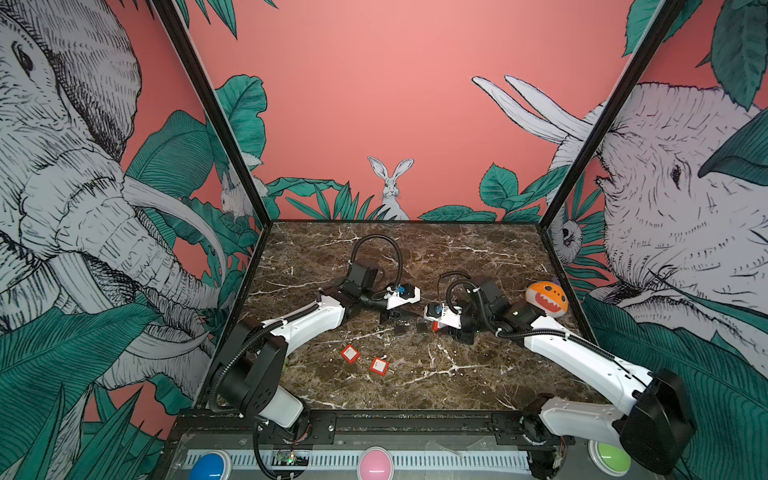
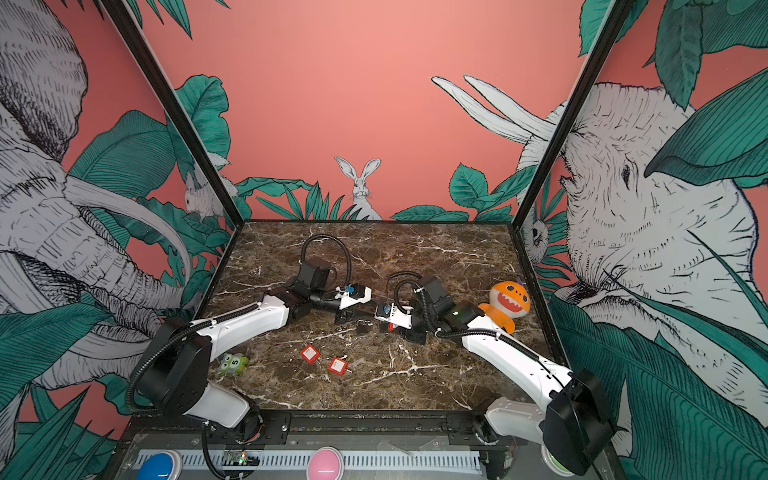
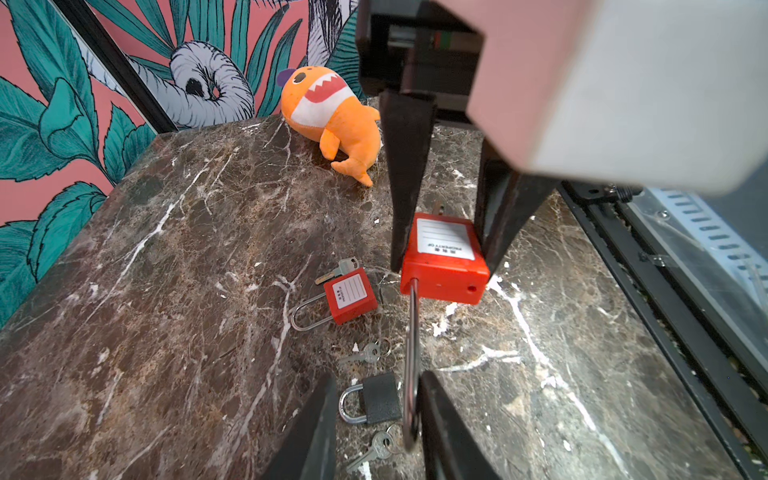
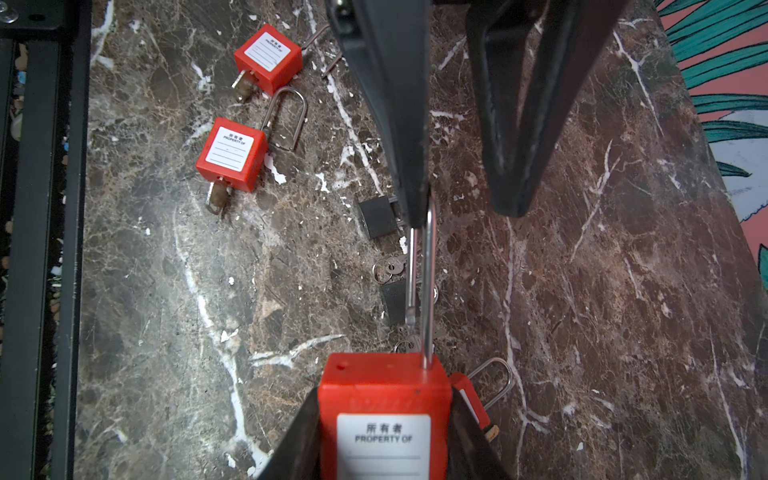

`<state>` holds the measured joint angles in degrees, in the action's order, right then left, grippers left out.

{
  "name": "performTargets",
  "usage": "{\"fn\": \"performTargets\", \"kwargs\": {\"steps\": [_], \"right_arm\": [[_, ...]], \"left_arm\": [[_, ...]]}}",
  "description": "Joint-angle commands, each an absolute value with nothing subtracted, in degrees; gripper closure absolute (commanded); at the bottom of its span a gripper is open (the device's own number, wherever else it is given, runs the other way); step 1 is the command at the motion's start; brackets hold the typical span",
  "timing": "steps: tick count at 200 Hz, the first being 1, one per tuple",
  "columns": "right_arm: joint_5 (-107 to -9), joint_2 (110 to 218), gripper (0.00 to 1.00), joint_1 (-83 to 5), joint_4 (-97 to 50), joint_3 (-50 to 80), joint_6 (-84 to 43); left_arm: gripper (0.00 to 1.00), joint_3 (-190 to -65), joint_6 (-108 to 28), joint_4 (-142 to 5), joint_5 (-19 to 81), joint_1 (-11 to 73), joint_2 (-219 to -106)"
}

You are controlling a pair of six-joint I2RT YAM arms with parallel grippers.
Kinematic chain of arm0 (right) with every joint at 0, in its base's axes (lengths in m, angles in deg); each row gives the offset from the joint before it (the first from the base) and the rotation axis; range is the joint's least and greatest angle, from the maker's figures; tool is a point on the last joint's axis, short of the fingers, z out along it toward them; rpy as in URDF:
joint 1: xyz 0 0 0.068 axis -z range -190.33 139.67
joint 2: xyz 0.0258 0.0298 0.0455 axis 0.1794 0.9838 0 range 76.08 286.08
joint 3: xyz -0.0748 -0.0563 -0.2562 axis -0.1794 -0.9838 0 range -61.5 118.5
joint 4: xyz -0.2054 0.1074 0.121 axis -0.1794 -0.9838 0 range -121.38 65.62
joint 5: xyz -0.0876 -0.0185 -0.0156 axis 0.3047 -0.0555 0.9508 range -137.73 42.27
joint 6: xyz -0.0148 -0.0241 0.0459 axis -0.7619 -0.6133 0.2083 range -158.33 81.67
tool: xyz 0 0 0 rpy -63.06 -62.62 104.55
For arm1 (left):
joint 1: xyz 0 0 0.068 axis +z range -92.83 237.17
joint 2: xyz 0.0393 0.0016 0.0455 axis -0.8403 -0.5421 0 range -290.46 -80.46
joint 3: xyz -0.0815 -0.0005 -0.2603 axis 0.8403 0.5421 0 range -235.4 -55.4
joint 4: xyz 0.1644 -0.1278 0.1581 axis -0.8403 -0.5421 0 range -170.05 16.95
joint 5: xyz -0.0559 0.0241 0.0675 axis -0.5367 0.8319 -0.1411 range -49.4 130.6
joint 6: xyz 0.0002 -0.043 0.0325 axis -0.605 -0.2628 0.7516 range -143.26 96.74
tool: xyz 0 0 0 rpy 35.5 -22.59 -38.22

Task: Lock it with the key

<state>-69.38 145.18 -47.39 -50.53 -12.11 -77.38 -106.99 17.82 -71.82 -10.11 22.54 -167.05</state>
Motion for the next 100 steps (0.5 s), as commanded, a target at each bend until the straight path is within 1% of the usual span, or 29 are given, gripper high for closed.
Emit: {"fn": "performTargets", "kwargs": {"steps": [1, 25, 47, 61, 74, 100], "right_arm": [[-69.5, 145.6, 0.76, -47.0, -47.5, -10.3, -77.8], [-69.0, 145.8, 0.76, -47.0, -46.7, -10.3, -77.7], [-68.3, 146.0, 0.76, -47.0, -45.9, -10.3, -77.4], [-68.1, 146.0, 0.76, -47.0, -45.6, -10.3, -77.1], [-68.2, 146.1, 0.76, -47.0, -45.4, -10.3, -77.0], [-68.0, 146.4, 0.75, -47.0, -45.6, -10.3, -77.1]], "left_arm": [[0.69, -106.5, 18.0, -71.6, -10.6, 22.2, -167.5], [0.75, -106.7, 18.8, -72.7, -10.9, 22.1, -167.6], [0.78, -106.9, 19.7, -73.7, -10.9, 22.1, -167.7], [0.81, -107.1, 20.0, -74.2, -11.1, 22.0, -167.8], [0.86, -107.1, 20.2, -74.2, -11.4, 22.0, -167.8], [0.99, -107.3, 20.4, -74.2, -12.3, 22.0, -167.9]]}}
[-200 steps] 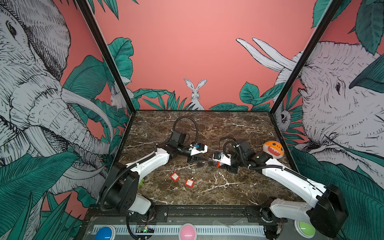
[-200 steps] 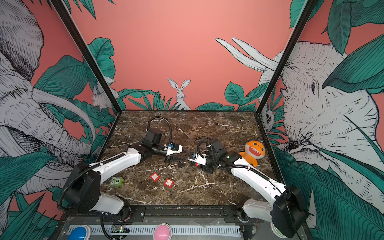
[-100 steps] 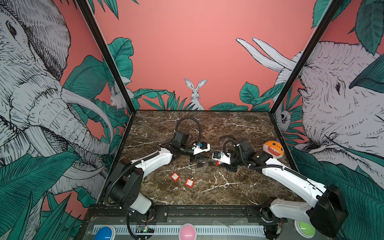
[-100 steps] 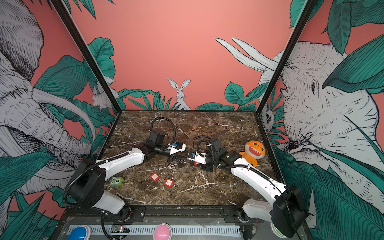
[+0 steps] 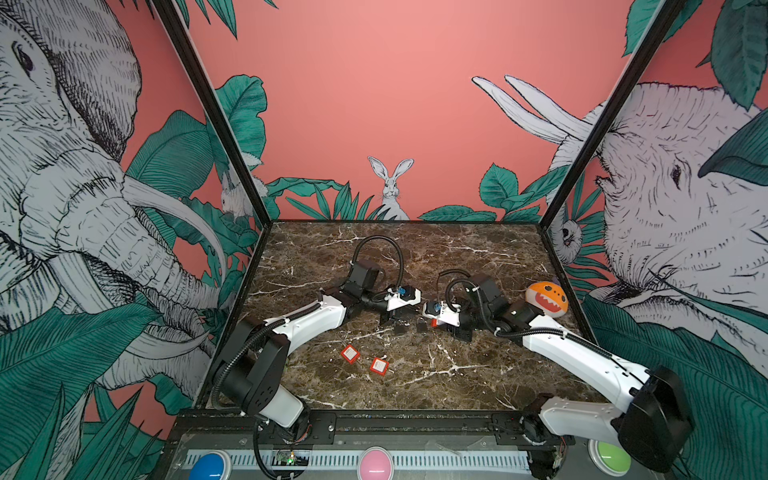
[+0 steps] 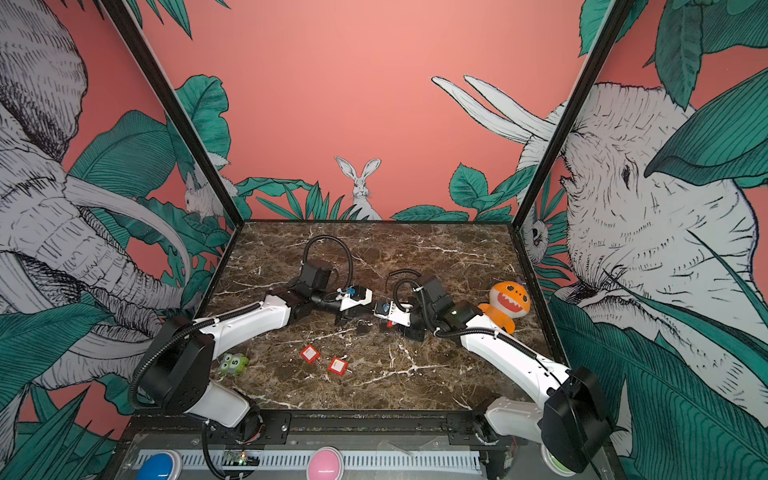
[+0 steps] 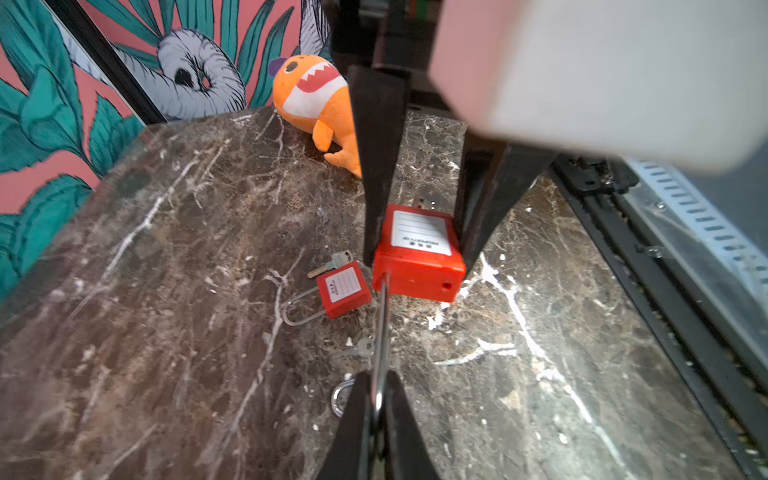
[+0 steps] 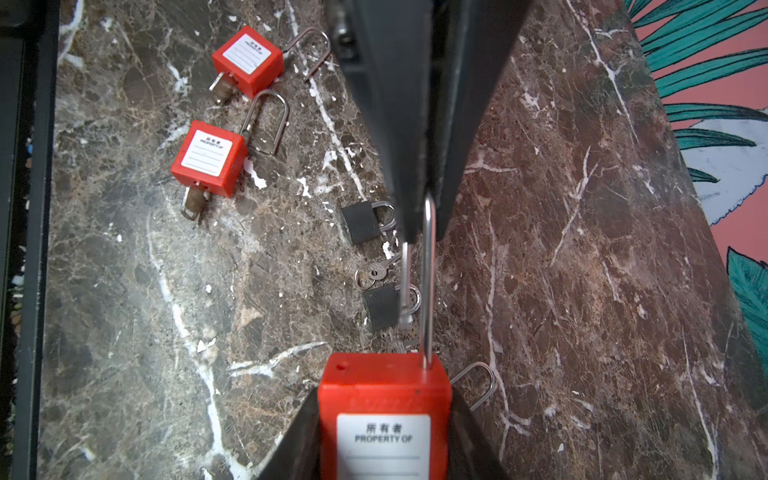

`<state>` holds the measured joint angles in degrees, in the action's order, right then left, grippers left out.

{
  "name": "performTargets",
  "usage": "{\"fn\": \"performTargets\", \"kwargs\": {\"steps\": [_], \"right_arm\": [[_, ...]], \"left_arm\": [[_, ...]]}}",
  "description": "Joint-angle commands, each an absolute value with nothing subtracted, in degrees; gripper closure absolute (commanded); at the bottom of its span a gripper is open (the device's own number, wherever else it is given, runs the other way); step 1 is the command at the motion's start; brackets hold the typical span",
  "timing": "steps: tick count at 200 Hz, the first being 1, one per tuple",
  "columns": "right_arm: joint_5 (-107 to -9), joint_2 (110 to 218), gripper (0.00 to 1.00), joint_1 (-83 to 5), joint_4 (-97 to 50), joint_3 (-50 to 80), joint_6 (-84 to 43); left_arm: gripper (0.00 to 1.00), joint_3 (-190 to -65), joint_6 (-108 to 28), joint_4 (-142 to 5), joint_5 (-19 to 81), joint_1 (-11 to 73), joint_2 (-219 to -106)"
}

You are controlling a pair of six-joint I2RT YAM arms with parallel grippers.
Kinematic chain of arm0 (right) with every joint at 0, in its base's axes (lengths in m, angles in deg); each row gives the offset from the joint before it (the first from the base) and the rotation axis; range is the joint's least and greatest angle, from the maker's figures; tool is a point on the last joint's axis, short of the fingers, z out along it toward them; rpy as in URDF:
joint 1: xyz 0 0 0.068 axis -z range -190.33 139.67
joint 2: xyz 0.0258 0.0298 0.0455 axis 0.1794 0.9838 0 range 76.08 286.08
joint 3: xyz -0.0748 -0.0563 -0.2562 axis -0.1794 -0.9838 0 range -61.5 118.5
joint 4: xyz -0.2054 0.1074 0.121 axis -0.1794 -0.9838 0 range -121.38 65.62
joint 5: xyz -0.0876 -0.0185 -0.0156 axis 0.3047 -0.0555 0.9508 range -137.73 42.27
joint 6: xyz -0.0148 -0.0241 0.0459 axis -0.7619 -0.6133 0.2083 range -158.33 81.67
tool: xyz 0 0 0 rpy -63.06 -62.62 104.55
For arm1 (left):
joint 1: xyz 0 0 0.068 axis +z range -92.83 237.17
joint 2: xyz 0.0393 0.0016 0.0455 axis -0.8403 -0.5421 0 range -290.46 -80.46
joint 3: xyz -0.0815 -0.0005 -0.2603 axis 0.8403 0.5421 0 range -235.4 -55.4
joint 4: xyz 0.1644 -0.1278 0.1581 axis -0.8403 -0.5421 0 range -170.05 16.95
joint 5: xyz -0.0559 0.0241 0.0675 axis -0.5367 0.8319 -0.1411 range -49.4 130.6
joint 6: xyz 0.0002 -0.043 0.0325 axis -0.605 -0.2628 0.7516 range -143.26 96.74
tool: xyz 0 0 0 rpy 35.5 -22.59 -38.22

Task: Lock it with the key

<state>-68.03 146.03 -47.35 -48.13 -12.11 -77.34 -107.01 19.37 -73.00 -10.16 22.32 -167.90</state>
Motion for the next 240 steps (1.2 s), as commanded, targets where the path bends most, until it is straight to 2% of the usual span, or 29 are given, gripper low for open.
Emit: {"fn": "performTargets", "kwargs": {"steps": [1, 14, 43, 76, 148, 240], "right_arm": [[-68.0, 146.4, 0.75, -47.0, -45.5, -10.3, -77.1], [-67.7, 146.4, 0.68, -47.0, -45.1, -10.4, -77.0], [-69.7, 146.9, 0.42, -46.1, -51.1, -7.7, -78.3], [-72.9, 145.2, 0.35, -42.0, -55.2, -7.4, -78.1], [-78.0, 148.2, 0.42, -39.9, -58.4, -6.0, -77.2], [-80.6, 151.7, 0.66, -39.9, -57.3, -4.5, -78.1]], "left_arm": [[0.99, -107.3, 20.4, -74.2, -12.3, 22.0, -167.9], [1.0, -107.4, 20.3, -74.2, -13.1, 22.0, -168.0], [1.0, -107.3, 20.0, -73.7, -13.6, 22.0, -167.7], [1.0, -106.9, 19.5, -72.5, -14.4, 22.1, -166.9], [1.0, -106.4, 17.2, -68.9, -17.0, 22.0, -166.8], [1.0, -105.4, 17.1, -68.0, -18.3, 21.6, -166.2]]}}
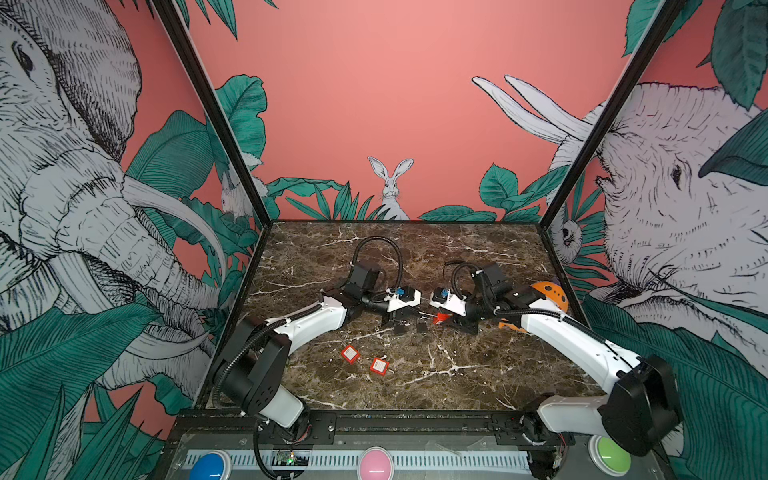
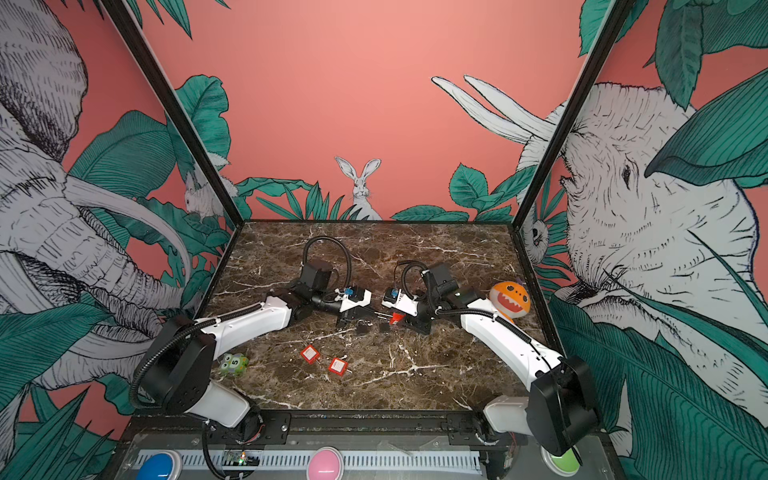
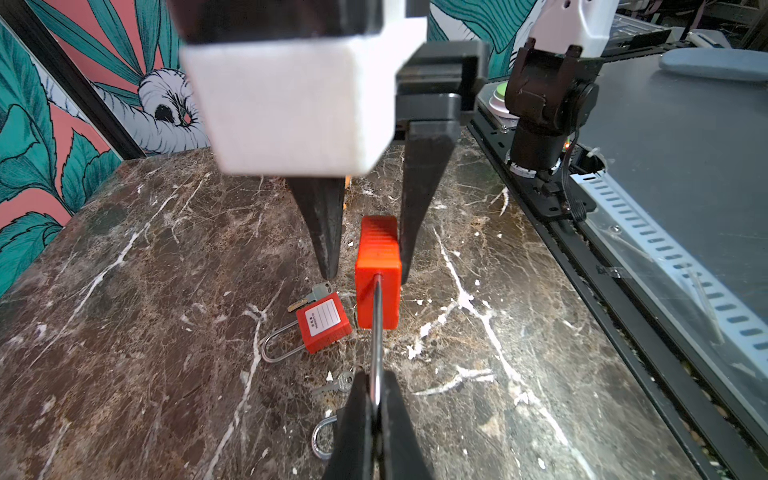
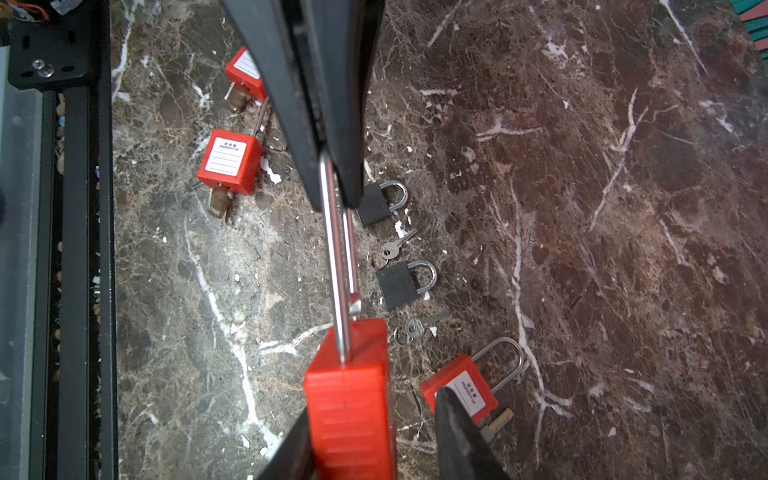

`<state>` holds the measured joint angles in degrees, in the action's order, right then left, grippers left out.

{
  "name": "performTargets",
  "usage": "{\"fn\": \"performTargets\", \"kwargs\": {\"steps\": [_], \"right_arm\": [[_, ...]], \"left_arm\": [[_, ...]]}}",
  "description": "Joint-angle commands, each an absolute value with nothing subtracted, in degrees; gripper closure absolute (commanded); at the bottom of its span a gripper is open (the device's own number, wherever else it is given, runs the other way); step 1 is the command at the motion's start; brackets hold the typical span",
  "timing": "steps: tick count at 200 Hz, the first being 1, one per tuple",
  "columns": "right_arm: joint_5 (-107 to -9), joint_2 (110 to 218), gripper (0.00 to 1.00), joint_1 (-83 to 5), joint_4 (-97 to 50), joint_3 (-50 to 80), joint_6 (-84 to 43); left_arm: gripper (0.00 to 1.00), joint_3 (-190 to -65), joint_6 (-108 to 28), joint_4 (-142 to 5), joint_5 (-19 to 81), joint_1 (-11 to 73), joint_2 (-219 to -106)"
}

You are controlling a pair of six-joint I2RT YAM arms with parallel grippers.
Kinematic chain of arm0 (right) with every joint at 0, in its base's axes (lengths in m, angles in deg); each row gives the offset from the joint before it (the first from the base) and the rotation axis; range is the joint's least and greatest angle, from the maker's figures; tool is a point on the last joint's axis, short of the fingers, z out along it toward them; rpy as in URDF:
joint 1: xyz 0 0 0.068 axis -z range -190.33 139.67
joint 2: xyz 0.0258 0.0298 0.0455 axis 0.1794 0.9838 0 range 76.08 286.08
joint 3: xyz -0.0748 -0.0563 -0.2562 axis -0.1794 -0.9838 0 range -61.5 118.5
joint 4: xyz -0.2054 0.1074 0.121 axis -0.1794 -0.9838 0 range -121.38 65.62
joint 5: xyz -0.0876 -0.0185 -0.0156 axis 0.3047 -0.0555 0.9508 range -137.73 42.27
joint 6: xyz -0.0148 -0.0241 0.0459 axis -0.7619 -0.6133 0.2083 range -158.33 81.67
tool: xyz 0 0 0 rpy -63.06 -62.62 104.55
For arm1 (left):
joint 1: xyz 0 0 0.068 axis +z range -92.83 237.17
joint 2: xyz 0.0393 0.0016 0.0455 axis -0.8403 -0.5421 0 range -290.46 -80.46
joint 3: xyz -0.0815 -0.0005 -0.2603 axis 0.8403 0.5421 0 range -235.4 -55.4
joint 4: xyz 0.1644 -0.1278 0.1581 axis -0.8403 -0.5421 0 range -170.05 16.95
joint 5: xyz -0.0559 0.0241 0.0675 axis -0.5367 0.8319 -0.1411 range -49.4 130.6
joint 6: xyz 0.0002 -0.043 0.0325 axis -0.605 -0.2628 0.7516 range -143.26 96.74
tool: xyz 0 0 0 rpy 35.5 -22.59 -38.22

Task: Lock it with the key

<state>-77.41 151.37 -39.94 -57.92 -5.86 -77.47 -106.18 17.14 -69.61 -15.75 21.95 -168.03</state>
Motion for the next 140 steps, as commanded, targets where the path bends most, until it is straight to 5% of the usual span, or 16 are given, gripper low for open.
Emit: {"fn": "performTargets", "kwargs": {"steps": [1, 56, 140], "right_arm": [[-80.7, 151.6, 0.66, -39.9, -57.2, -4.5, -78.1], [-83.2, 151.3, 0.83, -39.9, -56.3, -4.3, -78.2], [-81.1, 151.2, 0.87, -40.2, -50.9, -4.3, -76.8]], "left_arm": [[1.0, -105.4, 17.1, -68.0, -18.3, 21.6, -166.2], [1.0, -105.7, 16.2, -67.1, -18.4, 21.2, -166.8], [1.0, -107.3, 13.6, -65.8, -19.8, 19.8, -169.6]]}}
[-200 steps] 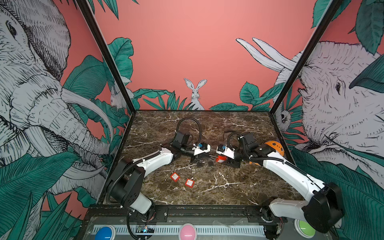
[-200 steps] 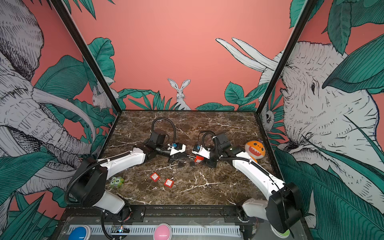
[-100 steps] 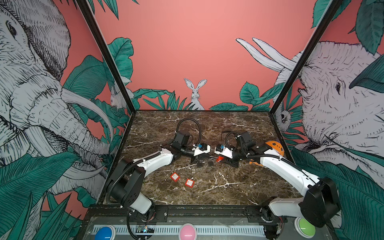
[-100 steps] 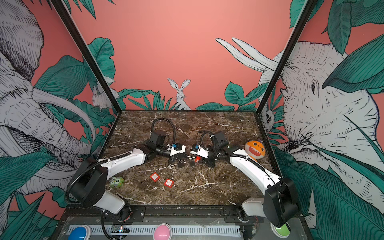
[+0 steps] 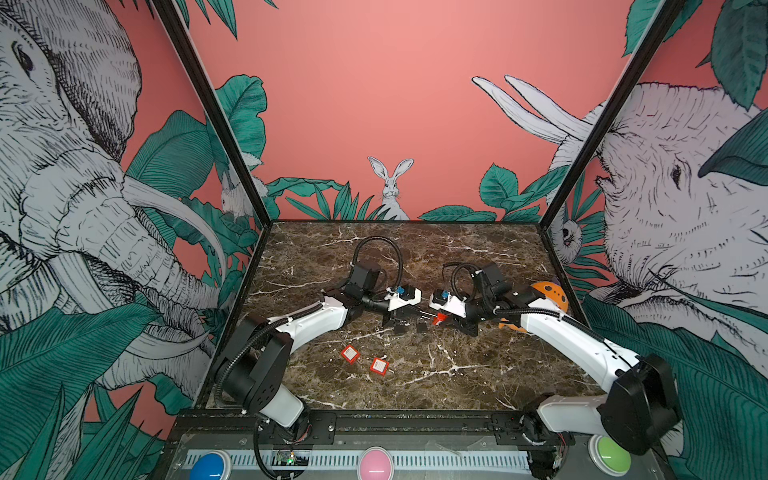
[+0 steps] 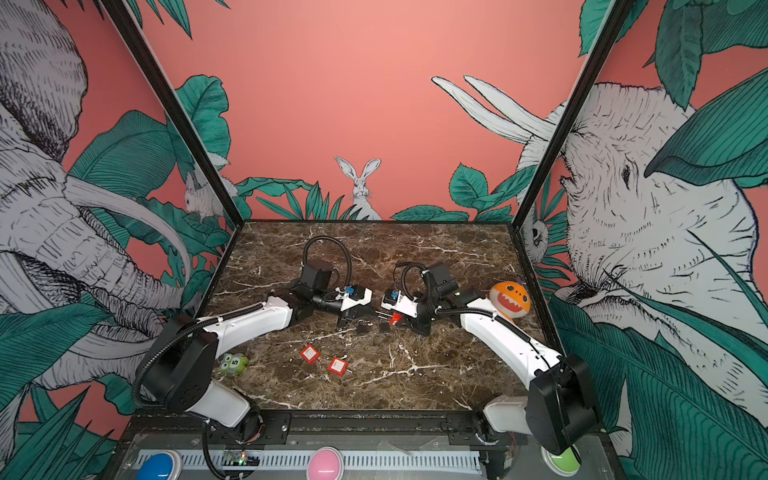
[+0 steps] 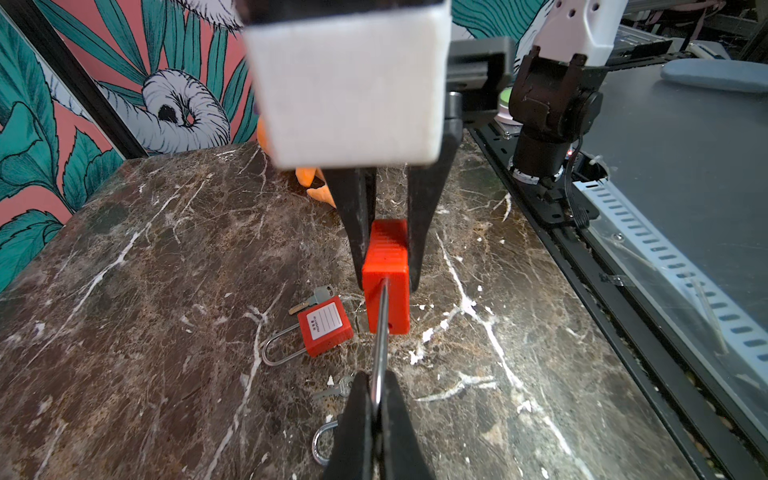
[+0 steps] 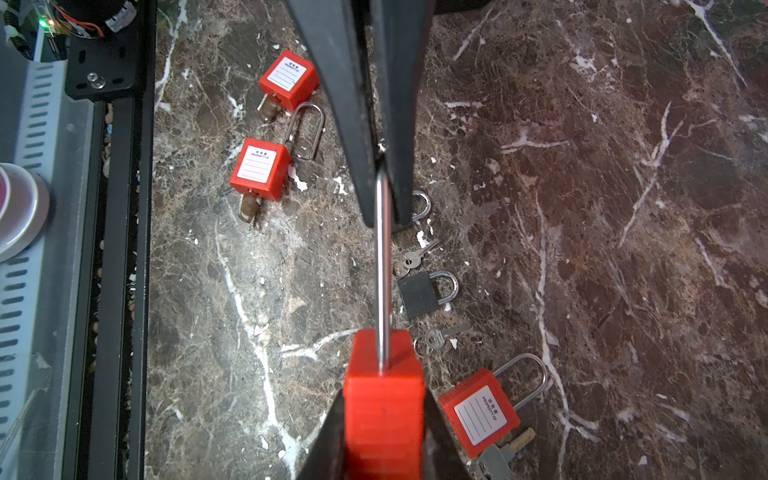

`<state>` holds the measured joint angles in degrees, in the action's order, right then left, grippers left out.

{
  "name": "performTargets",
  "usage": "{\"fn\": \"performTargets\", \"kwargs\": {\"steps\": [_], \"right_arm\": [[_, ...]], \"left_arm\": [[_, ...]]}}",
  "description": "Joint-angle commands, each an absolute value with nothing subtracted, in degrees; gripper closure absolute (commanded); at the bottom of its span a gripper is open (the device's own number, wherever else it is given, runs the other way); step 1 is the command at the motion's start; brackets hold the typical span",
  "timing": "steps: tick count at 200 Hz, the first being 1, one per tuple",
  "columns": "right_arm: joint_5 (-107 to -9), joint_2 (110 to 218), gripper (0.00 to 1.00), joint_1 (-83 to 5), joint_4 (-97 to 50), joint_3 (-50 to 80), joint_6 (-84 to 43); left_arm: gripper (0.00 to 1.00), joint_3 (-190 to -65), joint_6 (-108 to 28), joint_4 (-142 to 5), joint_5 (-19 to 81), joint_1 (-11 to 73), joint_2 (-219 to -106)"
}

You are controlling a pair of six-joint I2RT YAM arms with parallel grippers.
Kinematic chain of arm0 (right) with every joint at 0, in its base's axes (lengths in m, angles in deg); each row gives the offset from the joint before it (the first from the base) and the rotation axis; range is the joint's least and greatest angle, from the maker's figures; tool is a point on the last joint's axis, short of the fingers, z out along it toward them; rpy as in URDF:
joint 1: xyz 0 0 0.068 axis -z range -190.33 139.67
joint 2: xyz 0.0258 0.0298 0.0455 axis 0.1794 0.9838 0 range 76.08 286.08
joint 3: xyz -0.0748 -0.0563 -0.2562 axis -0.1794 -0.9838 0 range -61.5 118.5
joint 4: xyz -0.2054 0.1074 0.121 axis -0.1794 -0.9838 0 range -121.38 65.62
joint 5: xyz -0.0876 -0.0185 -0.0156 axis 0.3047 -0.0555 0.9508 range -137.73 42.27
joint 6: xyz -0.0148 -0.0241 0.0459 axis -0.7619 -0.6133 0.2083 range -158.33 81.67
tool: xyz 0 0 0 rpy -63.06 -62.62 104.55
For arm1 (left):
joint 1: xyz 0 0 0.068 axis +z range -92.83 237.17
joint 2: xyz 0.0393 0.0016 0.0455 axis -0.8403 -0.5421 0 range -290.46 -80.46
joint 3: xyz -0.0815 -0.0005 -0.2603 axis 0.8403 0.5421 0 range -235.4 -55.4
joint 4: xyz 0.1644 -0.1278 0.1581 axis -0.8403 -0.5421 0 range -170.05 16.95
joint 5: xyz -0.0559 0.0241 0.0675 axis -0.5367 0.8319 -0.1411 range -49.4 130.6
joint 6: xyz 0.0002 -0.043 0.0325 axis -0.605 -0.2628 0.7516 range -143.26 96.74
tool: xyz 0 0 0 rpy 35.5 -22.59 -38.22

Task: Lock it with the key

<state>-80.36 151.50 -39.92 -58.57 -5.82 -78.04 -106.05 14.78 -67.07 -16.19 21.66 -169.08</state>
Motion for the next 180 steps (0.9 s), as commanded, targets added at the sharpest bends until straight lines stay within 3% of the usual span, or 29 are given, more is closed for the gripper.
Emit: {"fn": "performTargets", "kwargs": {"steps": [1, 82, 180], "right_arm": [[-81.0, 151.2, 0.87, -40.2, -50.7, -4.4, -76.8], [-77.7, 148.4, 0.9, -41.6, -41.2, -7.8, -76.9], [-85.9, 152.8, 0.92, -41.9, -37.4, -3.5, -73.1]], "left_arm": [[1.0, -107.3, 13.6, -65.8, -19.8, 19.8, -169.6], [1.0, -109.7, 12.1, -67.7, -21.4, 19.4, -171.9], [1.0, -108.2, 9.1, -60.7, -19.4, 17.4, -173.9]]}}
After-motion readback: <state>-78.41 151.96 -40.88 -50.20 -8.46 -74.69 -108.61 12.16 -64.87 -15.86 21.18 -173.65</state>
